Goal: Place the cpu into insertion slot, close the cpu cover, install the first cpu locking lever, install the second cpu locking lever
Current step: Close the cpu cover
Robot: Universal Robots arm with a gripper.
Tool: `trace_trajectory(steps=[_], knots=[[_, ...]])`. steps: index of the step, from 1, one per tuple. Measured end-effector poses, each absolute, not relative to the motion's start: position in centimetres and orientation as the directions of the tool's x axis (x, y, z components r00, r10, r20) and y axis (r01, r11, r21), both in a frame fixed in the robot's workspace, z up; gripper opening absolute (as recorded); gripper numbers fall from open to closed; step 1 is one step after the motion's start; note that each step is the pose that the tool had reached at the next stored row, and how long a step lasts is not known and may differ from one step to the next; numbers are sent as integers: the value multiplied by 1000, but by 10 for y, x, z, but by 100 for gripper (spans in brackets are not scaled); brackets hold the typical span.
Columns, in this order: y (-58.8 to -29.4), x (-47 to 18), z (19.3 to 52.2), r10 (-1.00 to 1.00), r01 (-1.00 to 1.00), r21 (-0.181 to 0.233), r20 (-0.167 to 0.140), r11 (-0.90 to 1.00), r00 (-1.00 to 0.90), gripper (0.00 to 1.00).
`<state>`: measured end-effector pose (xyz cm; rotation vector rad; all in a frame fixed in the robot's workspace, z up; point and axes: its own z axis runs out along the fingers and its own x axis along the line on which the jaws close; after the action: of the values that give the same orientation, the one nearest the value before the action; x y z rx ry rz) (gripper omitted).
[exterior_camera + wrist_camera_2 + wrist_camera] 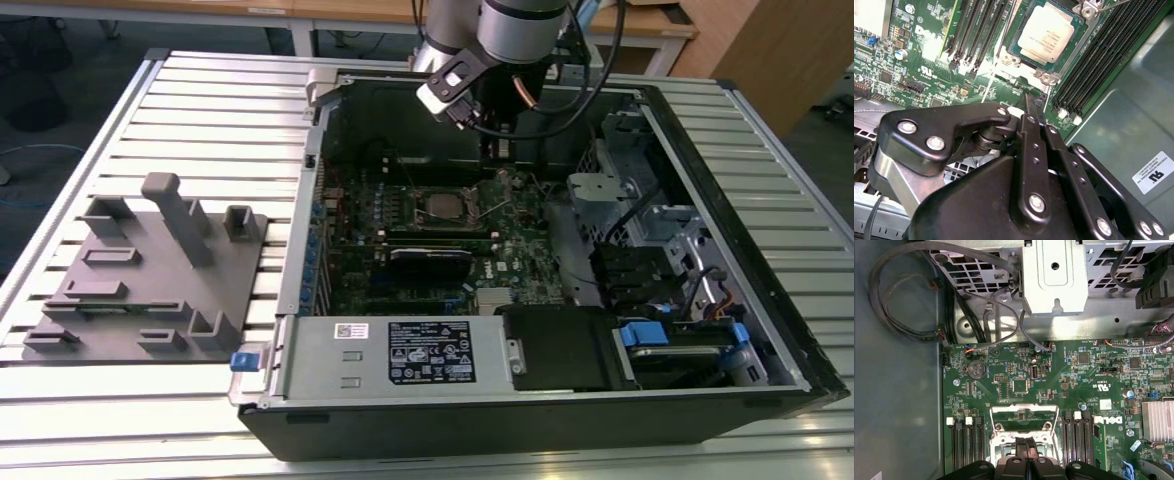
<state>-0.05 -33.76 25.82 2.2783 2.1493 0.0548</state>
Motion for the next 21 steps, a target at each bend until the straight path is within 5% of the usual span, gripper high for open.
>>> trace_trajectory(steps=[21], knots=[[-338,10,258,998,998,31,19,-58,58,10]])
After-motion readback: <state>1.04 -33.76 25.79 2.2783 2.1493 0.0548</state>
